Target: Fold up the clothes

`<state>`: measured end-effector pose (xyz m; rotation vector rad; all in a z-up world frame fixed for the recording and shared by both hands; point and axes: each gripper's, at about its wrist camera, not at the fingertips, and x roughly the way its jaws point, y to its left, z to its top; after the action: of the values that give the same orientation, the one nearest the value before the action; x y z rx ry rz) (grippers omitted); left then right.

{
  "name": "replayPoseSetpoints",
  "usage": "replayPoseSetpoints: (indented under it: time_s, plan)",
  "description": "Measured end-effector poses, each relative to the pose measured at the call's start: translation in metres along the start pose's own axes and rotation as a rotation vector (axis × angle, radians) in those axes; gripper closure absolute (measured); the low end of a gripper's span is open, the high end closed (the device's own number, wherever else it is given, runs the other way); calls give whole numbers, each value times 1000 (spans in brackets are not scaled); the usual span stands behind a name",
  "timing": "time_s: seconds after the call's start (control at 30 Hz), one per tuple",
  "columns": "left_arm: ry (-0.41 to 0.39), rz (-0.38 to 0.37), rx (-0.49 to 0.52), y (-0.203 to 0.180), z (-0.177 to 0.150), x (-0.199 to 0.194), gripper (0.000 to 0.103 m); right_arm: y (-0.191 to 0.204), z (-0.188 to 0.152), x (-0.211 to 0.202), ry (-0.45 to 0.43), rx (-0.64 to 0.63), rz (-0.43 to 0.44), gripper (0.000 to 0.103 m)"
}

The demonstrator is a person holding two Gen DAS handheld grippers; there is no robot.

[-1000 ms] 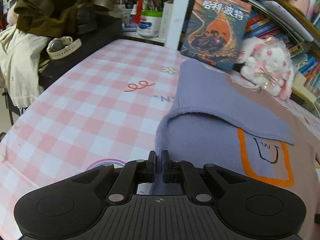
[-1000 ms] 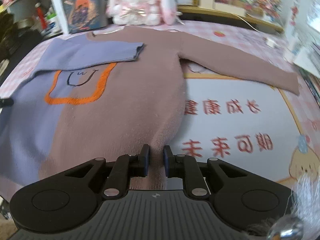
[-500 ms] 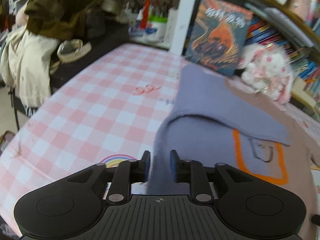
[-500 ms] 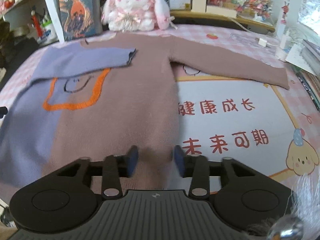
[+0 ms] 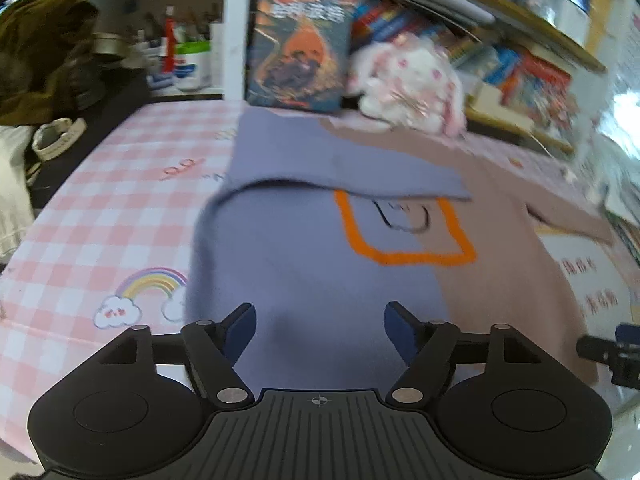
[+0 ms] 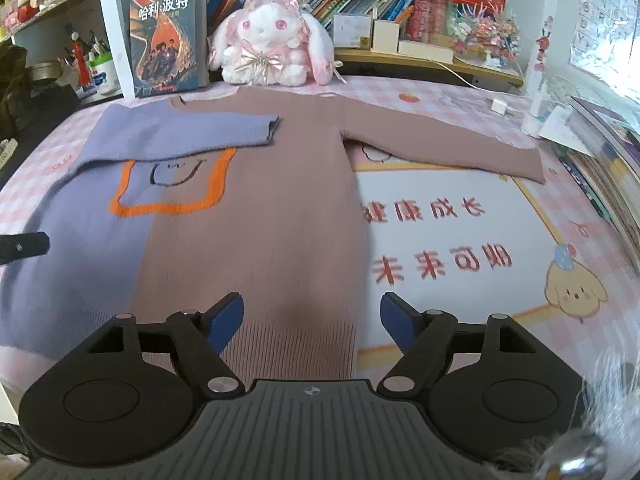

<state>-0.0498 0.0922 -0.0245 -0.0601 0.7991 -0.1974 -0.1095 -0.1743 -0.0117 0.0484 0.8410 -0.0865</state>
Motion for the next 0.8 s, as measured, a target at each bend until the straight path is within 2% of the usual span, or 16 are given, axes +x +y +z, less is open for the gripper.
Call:
replayPoseSetpoints:
  time_s: [0.2,0.33,0.63,0.8]
  plan:
    - [0,-56,28,-10,-4,1,24,-4,-11,-16,1,23,-60,24]
    - [-5,-68,34,-15,-2,5,24,-13,-13,-20,1,49,-90,23]
    - [-19,-28,11,-31,10,18,20,-35,-3,-10,-15,49,-84,23]
    - [-20,19,4,-57,16,33,20,-62,10,7,-24,47,-55,23]
